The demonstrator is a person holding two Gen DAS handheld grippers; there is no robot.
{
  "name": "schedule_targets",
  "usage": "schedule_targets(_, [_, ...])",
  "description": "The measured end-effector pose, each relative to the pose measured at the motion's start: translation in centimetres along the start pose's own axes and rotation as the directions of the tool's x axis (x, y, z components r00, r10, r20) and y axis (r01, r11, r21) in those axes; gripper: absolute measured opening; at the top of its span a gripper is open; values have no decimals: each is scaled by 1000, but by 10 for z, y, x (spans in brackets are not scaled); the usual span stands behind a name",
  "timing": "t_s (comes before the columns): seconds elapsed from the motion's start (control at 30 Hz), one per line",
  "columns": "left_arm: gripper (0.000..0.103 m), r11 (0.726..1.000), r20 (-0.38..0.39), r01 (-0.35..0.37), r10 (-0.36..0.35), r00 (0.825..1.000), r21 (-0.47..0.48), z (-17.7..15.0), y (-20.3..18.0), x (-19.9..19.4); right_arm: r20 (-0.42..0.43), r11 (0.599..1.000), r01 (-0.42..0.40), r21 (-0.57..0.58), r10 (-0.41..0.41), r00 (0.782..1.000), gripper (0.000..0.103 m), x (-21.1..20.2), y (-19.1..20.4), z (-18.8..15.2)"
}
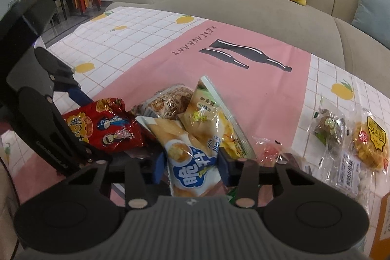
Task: Organize snacks
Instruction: 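Grasp the red chip bag with the left tool while the right tool grasps the cream bread bag, then carry both bags into the orange box and open both tools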
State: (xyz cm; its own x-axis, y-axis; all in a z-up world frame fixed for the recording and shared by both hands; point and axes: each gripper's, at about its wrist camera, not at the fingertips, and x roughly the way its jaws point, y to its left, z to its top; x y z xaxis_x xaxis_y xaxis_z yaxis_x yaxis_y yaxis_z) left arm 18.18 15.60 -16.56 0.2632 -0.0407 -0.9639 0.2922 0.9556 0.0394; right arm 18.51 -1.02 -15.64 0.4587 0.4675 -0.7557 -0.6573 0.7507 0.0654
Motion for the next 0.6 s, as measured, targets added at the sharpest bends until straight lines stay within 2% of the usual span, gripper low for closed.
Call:
schedule_targets(0.07, [89, 1000, 1, -12, 12, 1000, -11, 1, -3, -2, 0, 1000, -3, 20, 3, 1000, 42, -3, -1, 0])
schedule_targets(0.17, [82, 999, 13, -44, 44, 999, -25, 2, -9, -7, 8, 998, -16, 63, 16, 1000, 41, -10, -6, 1])
schedule_targets(0.4, [81, 996, 79, -56, 62, 995, -74, 0, -21, -38, 61, 994, -43, 97, 37, 997, 41, -41, -11, 2])
schedule_targets(0.6, [81, 991, 142, -67, 82, 986, -112, 1, -39, -79, 122, 995, -49, 90, 38, 992, 41, -86, -12, 2])
